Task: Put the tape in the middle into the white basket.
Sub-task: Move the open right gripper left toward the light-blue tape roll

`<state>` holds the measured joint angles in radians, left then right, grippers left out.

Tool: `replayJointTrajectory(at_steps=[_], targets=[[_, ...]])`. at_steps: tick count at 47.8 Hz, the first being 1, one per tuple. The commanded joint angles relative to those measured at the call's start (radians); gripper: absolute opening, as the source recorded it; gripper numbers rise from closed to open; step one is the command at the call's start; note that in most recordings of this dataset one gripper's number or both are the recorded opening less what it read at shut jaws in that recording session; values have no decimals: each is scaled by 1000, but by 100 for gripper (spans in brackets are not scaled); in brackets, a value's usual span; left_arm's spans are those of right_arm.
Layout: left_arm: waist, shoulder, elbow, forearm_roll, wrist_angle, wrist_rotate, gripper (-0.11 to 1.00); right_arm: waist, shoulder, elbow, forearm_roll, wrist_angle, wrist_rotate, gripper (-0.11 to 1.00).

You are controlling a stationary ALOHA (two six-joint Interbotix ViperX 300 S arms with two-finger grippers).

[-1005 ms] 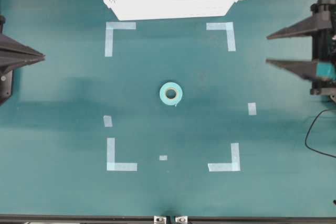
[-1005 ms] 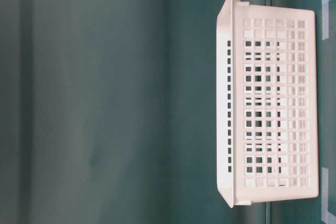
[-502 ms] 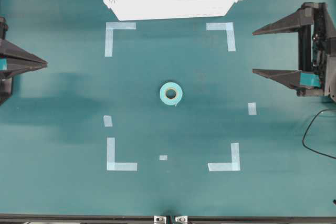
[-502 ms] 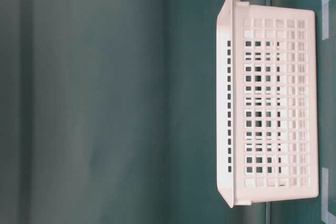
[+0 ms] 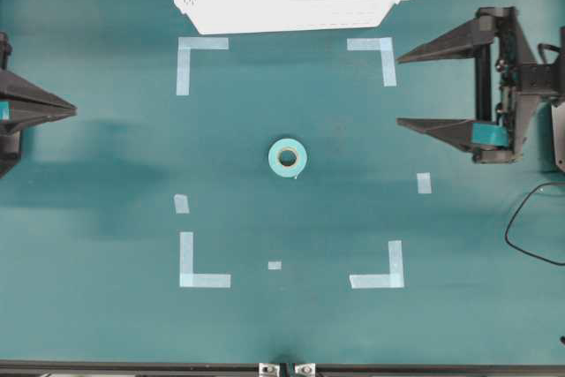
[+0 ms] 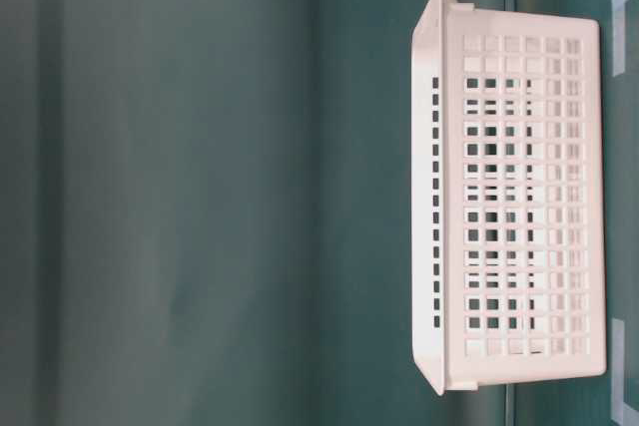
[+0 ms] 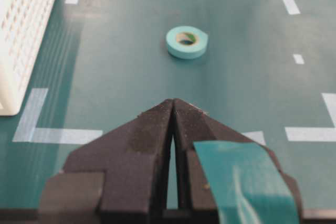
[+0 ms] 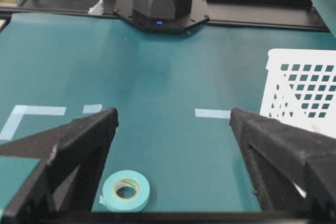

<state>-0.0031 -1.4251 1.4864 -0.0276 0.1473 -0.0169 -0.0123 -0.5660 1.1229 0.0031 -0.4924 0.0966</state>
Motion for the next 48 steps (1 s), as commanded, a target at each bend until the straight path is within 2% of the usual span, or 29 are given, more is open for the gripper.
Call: replayJointTrajectory(at_steps=[1, 16, 25, 48], targets=[[2, 0, -9, -2, -5, 0, -11, 0, 29, -31, 3, -26, 3, 99], [2, -5, -8, -2, -5, 0, -11, 0, 163, -81, 3, -34, 6, 99], [2, -5, -8, -2, -5, 0, -11, 0, 238, -114, 3, -34, 34, 99], [25, -5, 15, 0, -32, 11, -11, 15, 339, -164, 2, -28, 58, 99]])
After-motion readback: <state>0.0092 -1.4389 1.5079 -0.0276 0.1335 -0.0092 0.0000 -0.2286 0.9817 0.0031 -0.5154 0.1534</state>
